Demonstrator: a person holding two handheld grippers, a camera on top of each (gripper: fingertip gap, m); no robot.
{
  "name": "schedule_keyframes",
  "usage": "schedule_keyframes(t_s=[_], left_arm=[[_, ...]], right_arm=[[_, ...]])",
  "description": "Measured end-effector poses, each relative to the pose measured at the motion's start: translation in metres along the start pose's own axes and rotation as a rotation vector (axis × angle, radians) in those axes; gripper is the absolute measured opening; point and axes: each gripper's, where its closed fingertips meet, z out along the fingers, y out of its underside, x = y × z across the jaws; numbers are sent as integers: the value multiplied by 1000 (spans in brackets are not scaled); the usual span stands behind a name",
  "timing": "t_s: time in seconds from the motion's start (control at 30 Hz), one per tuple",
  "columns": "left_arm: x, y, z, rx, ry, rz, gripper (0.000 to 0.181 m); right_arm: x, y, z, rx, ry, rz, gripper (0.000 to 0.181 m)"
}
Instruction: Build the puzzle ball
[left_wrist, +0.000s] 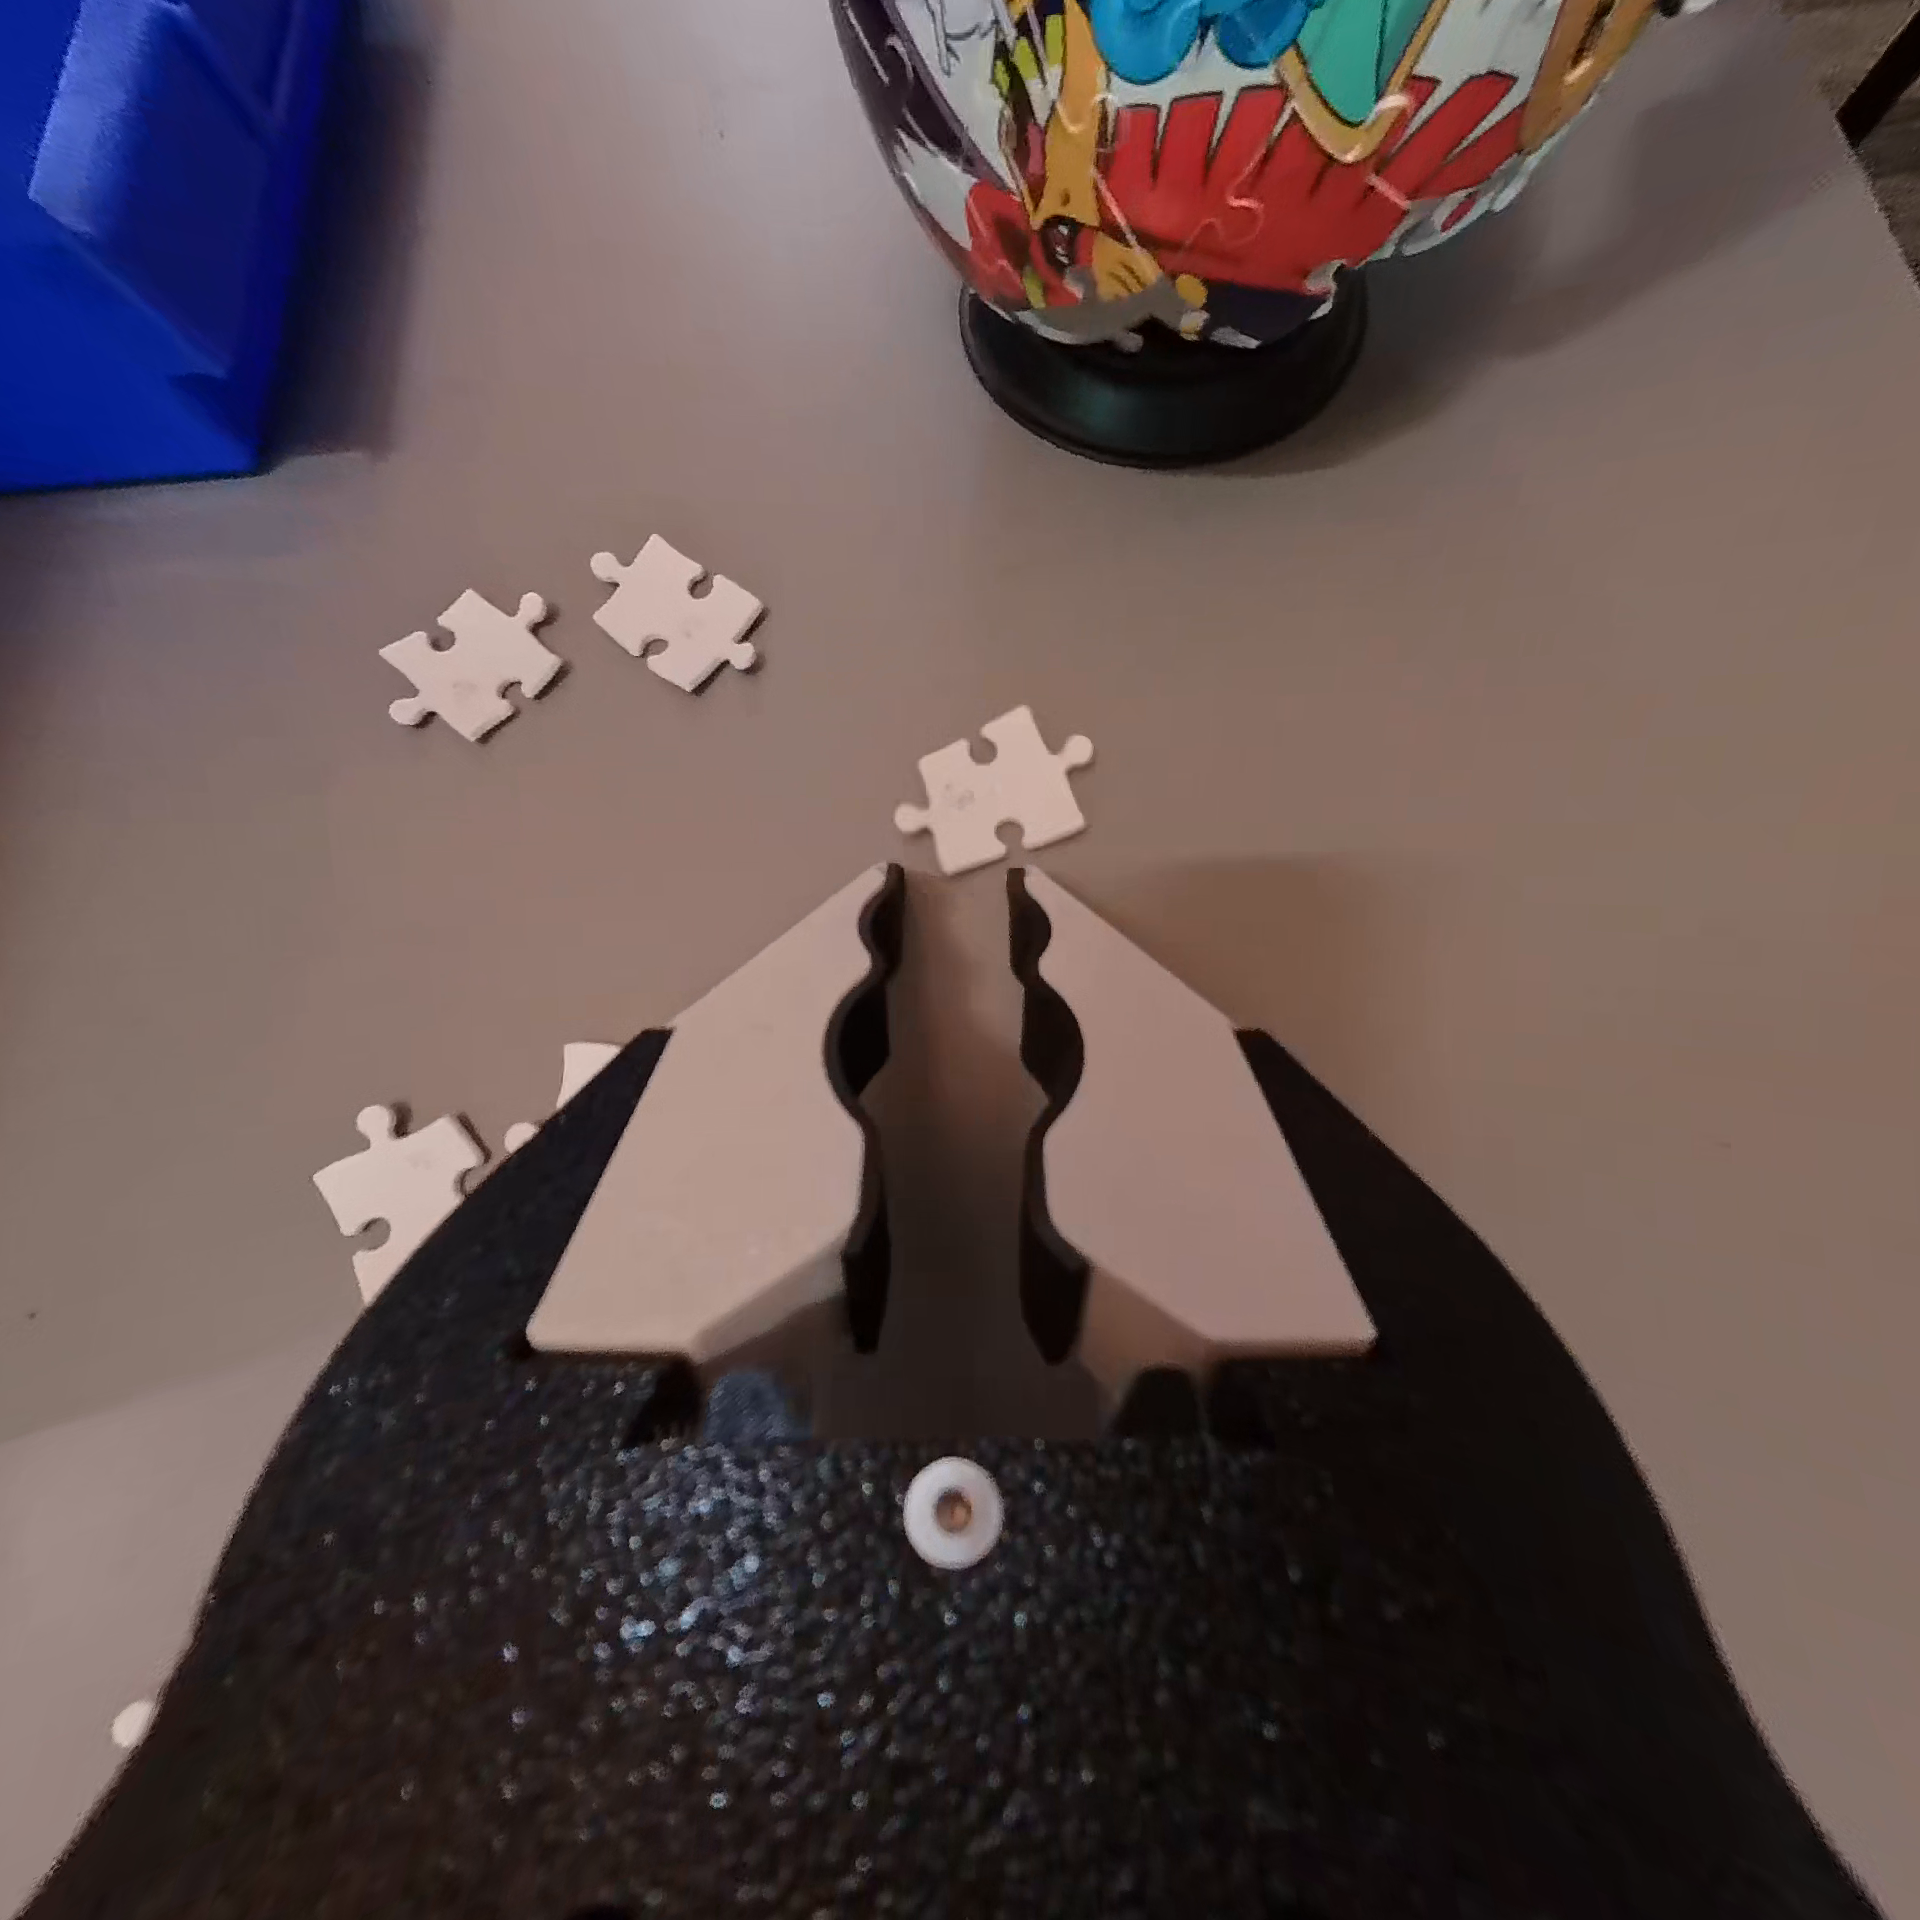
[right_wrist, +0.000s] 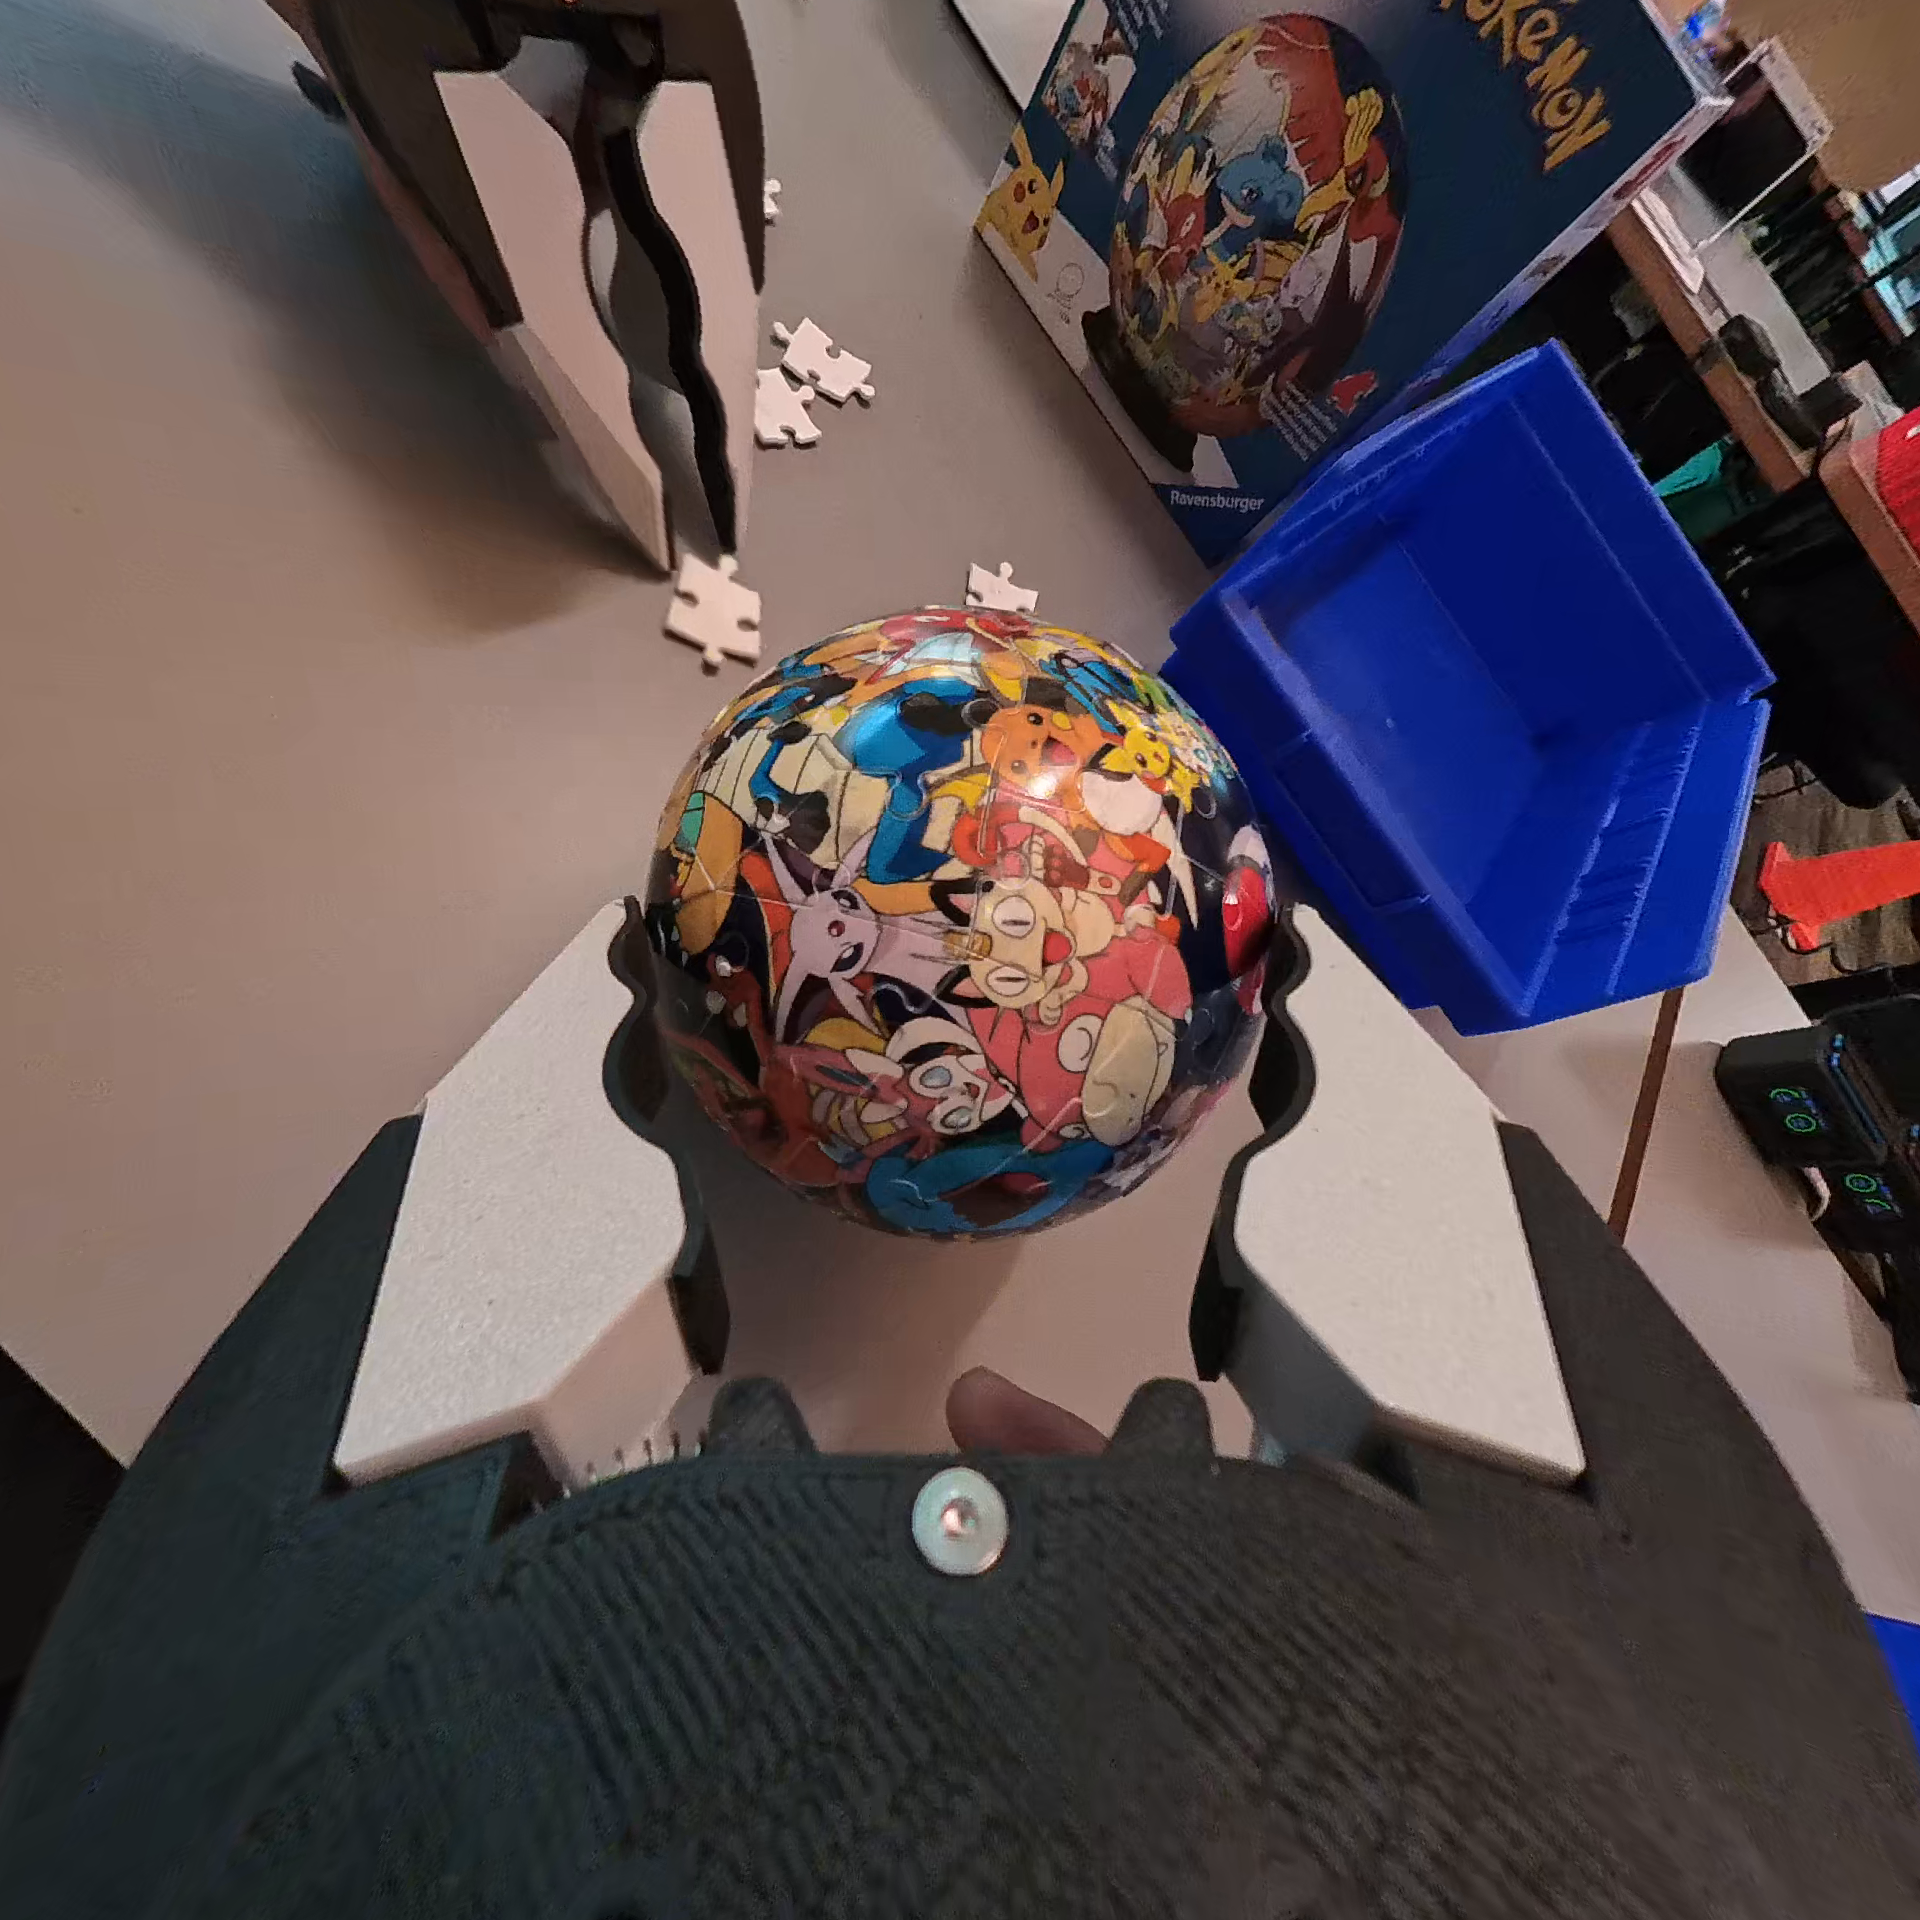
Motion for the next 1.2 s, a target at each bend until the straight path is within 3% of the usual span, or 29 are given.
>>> schedule_keyframes(t_s=[0.57, 1.2], left_arm=[[5, 0, 1, 4, 8, 32, 4], [15, -3, 4, 5, 44, 38, 6]], right_arm=[[6, -3, 6, 53, 53, 86, 114], [8, -4, 8, 73, 51, 95, 114]])
